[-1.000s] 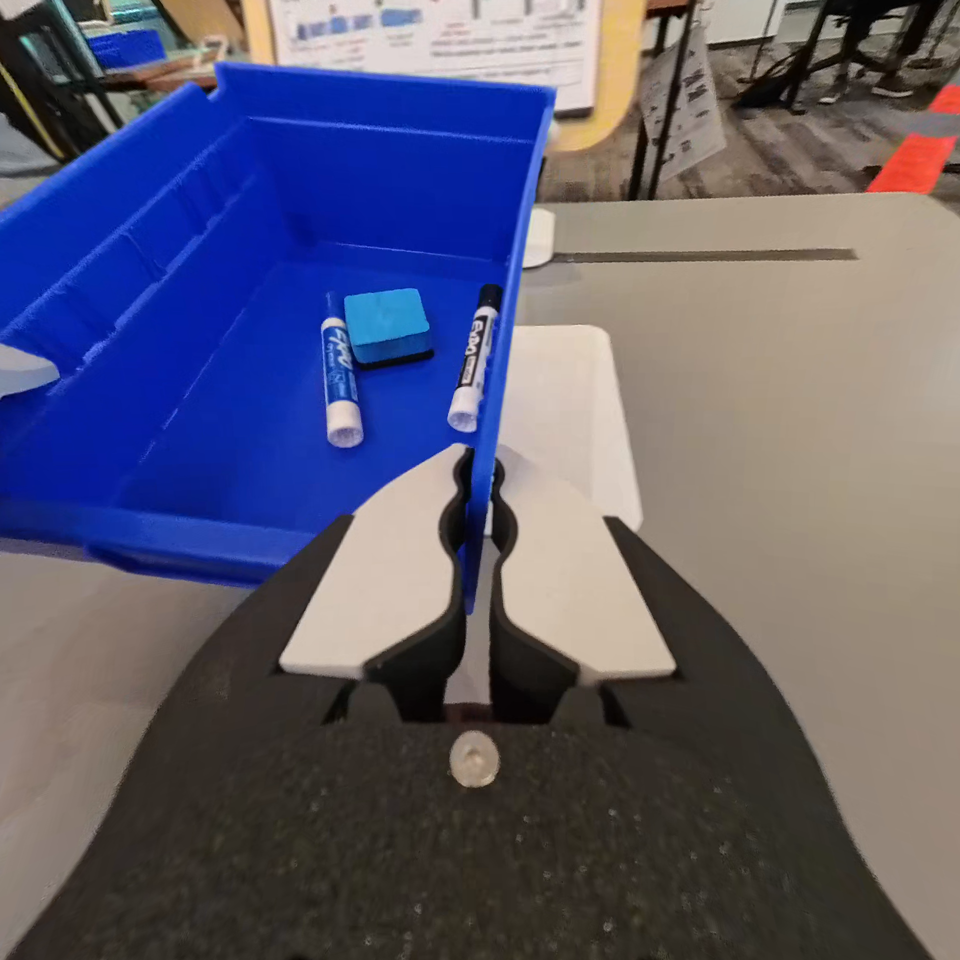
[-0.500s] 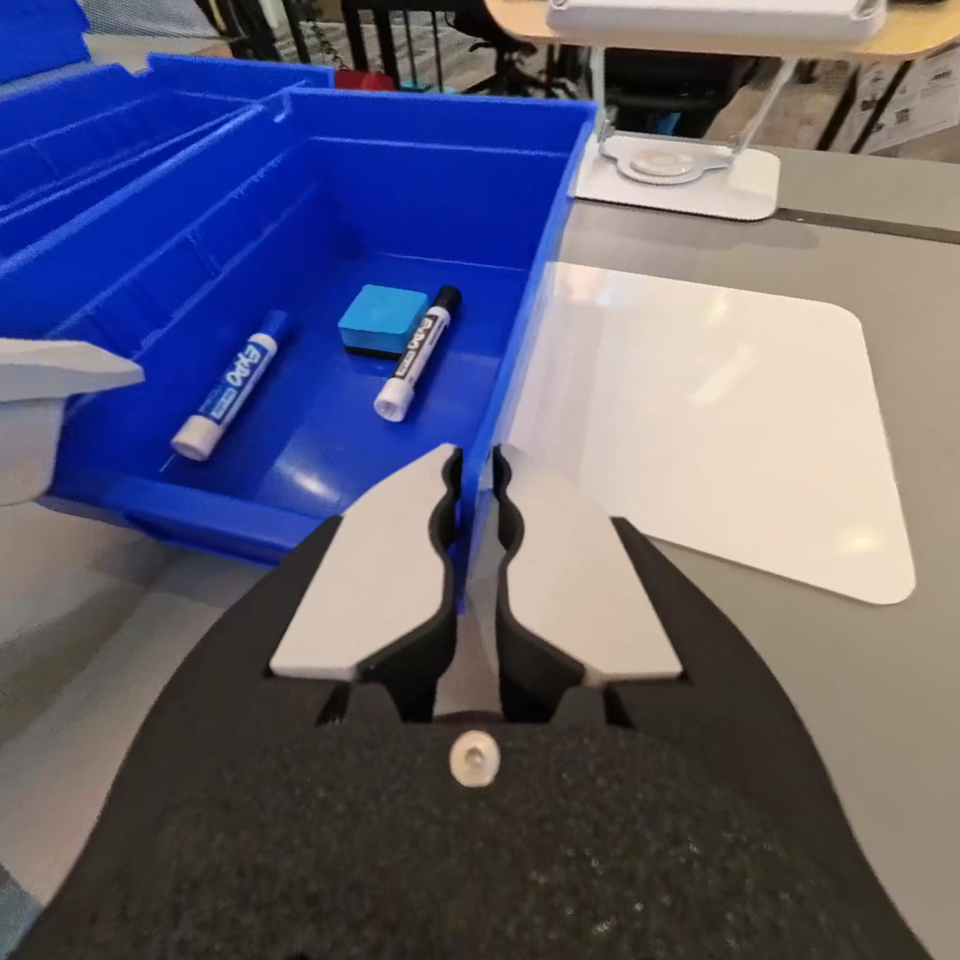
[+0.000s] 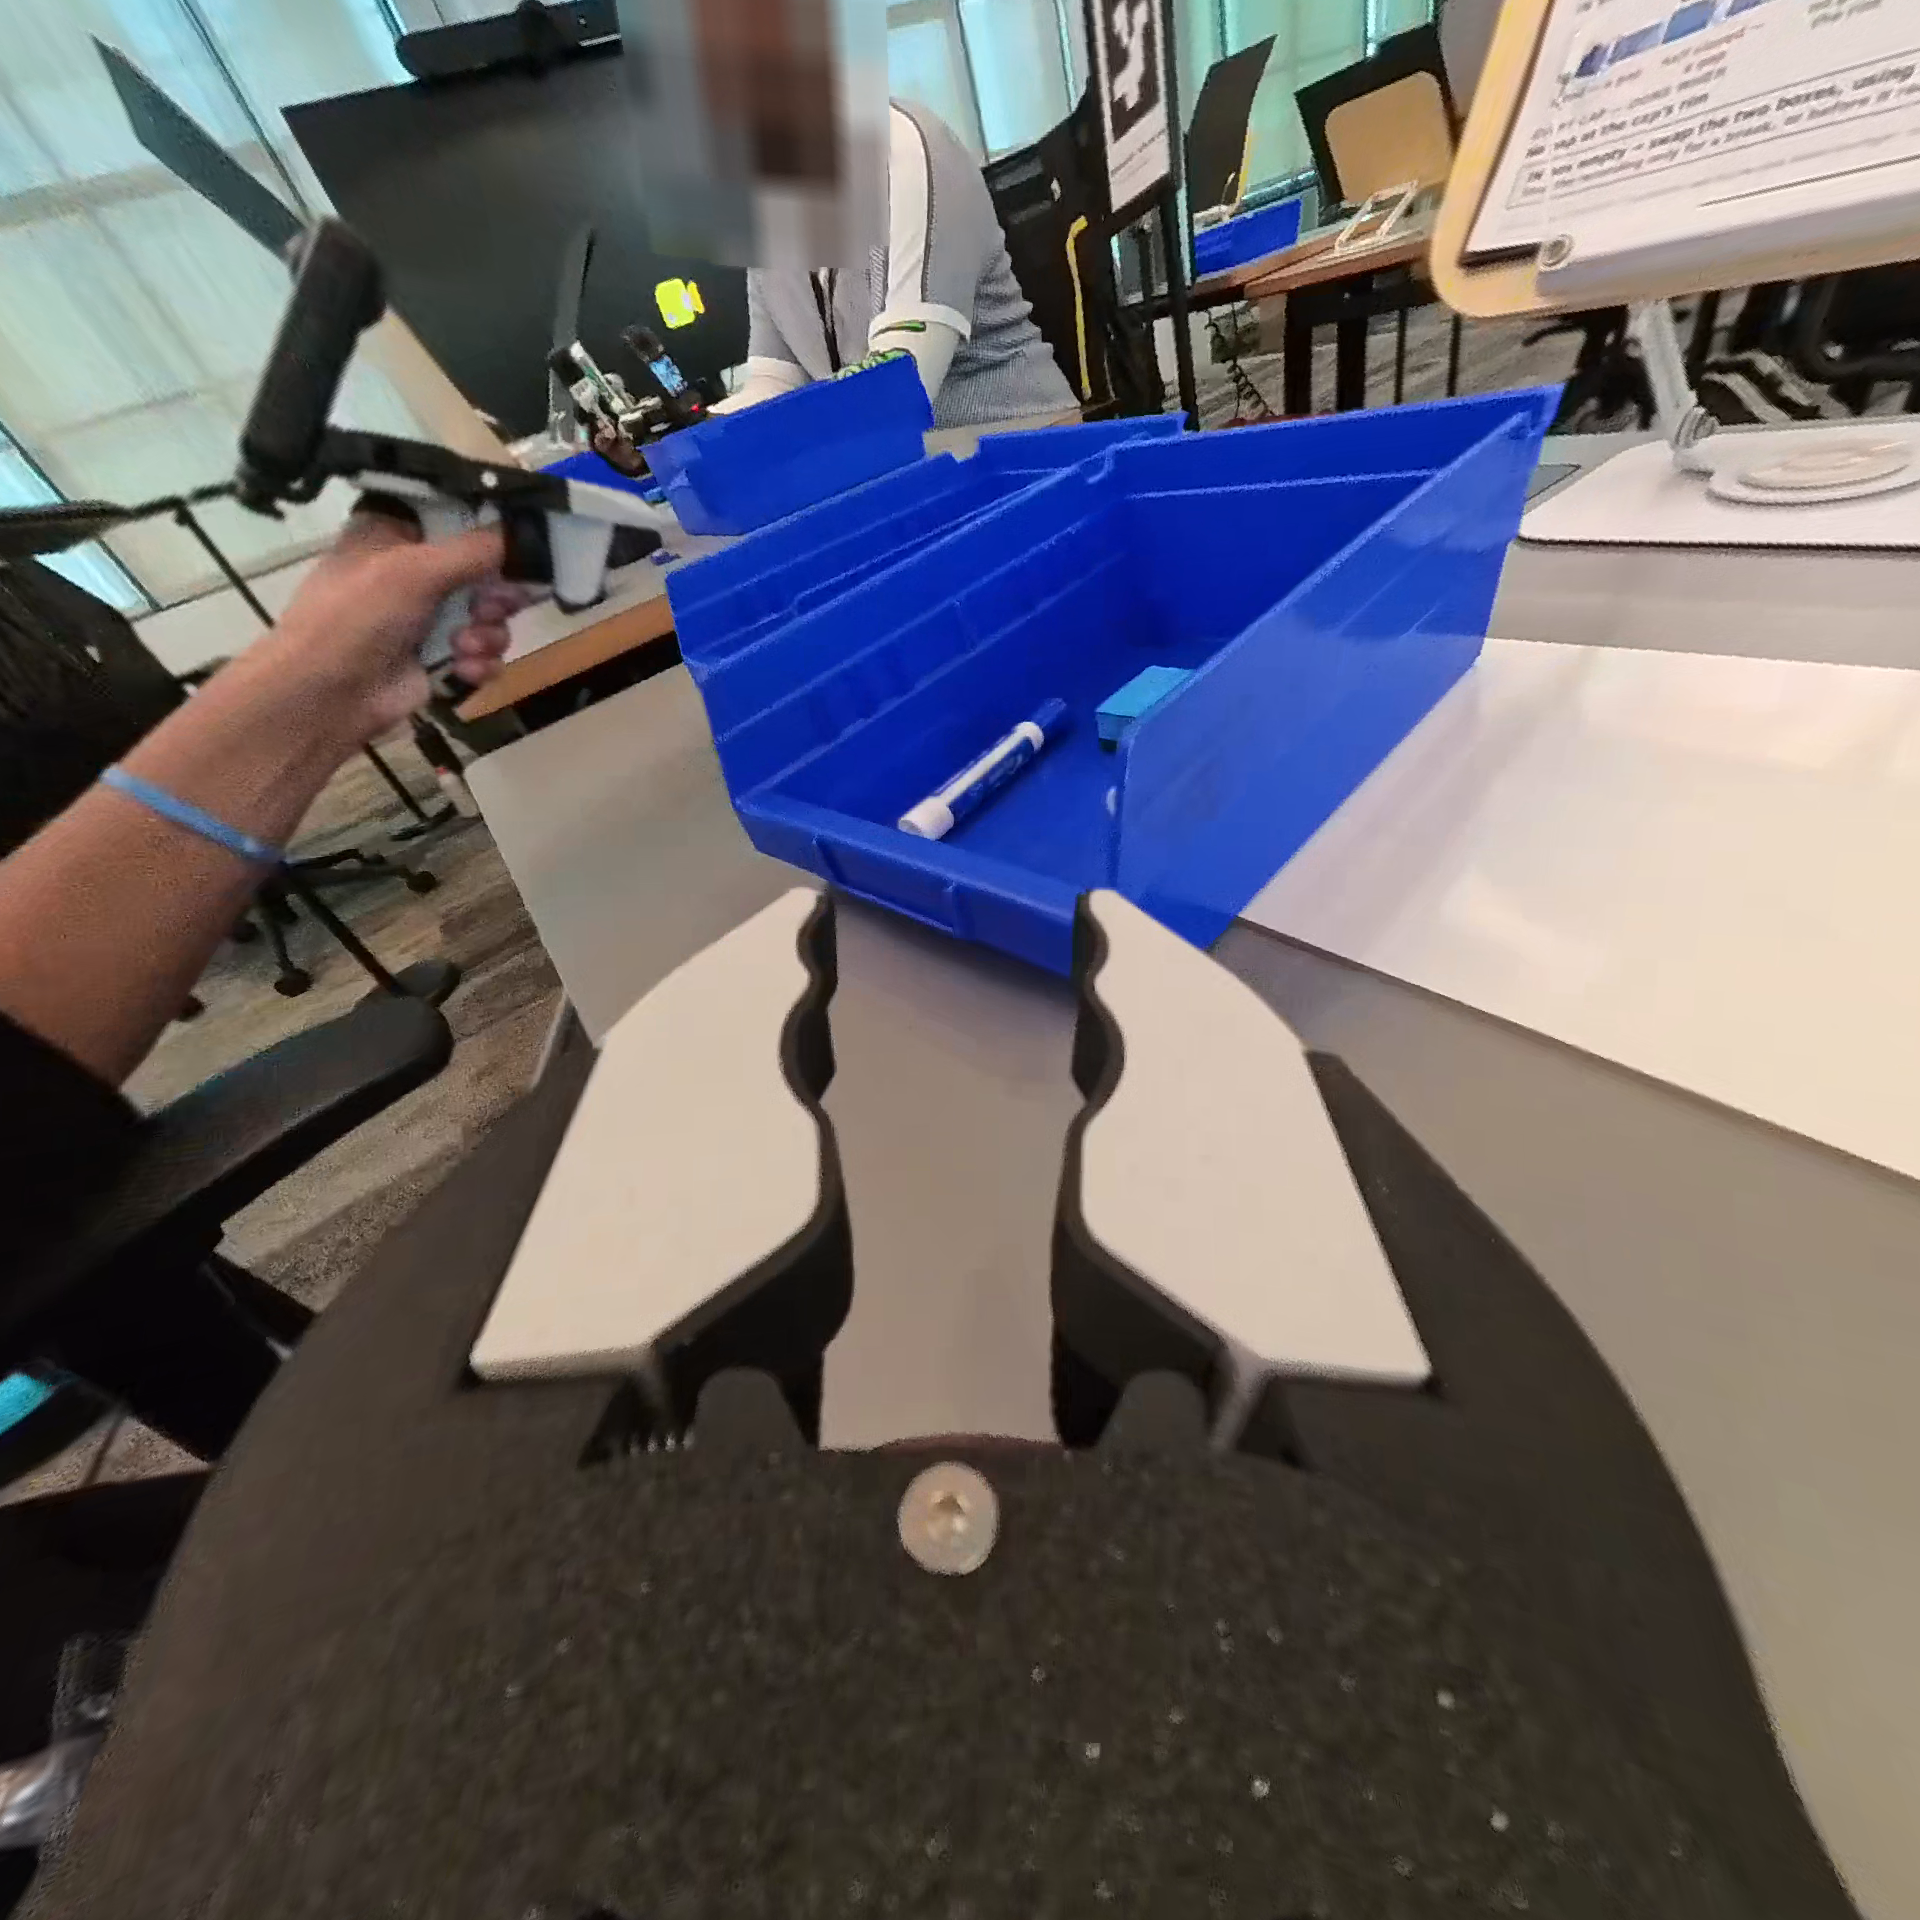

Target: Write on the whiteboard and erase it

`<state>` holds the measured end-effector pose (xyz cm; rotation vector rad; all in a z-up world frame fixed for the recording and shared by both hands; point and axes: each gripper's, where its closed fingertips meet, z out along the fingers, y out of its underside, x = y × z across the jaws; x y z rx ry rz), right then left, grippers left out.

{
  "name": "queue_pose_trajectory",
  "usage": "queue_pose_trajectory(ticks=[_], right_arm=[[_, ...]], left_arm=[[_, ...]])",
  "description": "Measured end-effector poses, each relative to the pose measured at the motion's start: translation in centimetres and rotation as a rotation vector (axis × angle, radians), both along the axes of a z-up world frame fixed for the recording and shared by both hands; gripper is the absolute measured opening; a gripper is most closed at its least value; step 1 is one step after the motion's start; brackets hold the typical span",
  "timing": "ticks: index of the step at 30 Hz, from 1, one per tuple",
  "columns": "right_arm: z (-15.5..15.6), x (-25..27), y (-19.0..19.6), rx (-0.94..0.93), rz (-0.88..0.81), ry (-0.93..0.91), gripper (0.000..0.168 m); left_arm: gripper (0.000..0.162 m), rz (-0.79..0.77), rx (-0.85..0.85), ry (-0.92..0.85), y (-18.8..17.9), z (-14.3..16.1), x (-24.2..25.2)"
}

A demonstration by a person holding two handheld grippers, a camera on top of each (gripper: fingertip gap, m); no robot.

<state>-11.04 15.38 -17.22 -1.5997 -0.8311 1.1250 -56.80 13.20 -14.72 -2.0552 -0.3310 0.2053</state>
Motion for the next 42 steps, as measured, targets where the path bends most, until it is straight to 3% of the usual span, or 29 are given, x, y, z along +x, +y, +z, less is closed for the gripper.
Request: queue_pose_trajectory(ticks=[3,7,10,12,15,19,26,29,35,36,37,42], right_arm=[[-0.4,-0.2,-0.3,0.046,0.007,-0.054,0.039],[-0.8,-0.9,-1.0,0.037,0.041,-0.062,0.038],[-1.2,-1.2,-1.3,0.062,0.047,-0.093,0.038],[-1.4,-1.6,-1.6,0.089,0.051,-0.117,0.038],[-2.2,-2.8,-2.4,0.125,0.068,-0.166,0.037],[-3.0,-6.0,-4.0,0.150,0.075,-0.215,0.036],[-2.1,-15.7,-10.8,0.146,0.228,-0.202,0.068],[-1.7,-20.4,-11.8,0.180,0.181,-0.273,0.070],[-2.8,-24.8,-10.8,0.045,-0.047,-0.346,0.049],[-3.0,-25.1,-10.7,0.043,-0.059,-0.348,0.041],[-3.2,-25.3,-10.5,0.043,-0.079,-0.354,0.019],[-2.8,-25.3,-10.4,0.151,-0.164,-0.423,0.008]], left_arm=[[0.082,0.074,-0.052,0.046,1.8,-0.9,-6.0],[0.082,0.020,-0.117,-0.039,5.1,-4.7,-8.7],[0.059,-0.075,-0.175,-0.128,6.6,-7.9,-7.6],[0.012,-0.109,-0.154,-0.123,7.0,-8.1,-6.8],[0.005,-0.105,-0.161,-0.113,6.2,-8.1,-5.4],[0.005,-0.009,-0.183,-0.077,2.7,-8.2,-3.8],[0.004,0.175,-0.143,-0.136,-7.6,-8.1,-0.9],[0.004,0.237,-0.137,-0.125,-11.7,-8.1,0.8],[0.004,0.273,-0.124,-0.123,-16.6,-8.1,3.3],[0.004,0.268,-0.117,-0.127,-17.0,-8.1,3.6],[0.004,0.261,-0.110,-0.129,-17.4,-8.1,3.9],[0.004,0.282,-0.087,-0.091,-19.0,-8.0,4.7]])
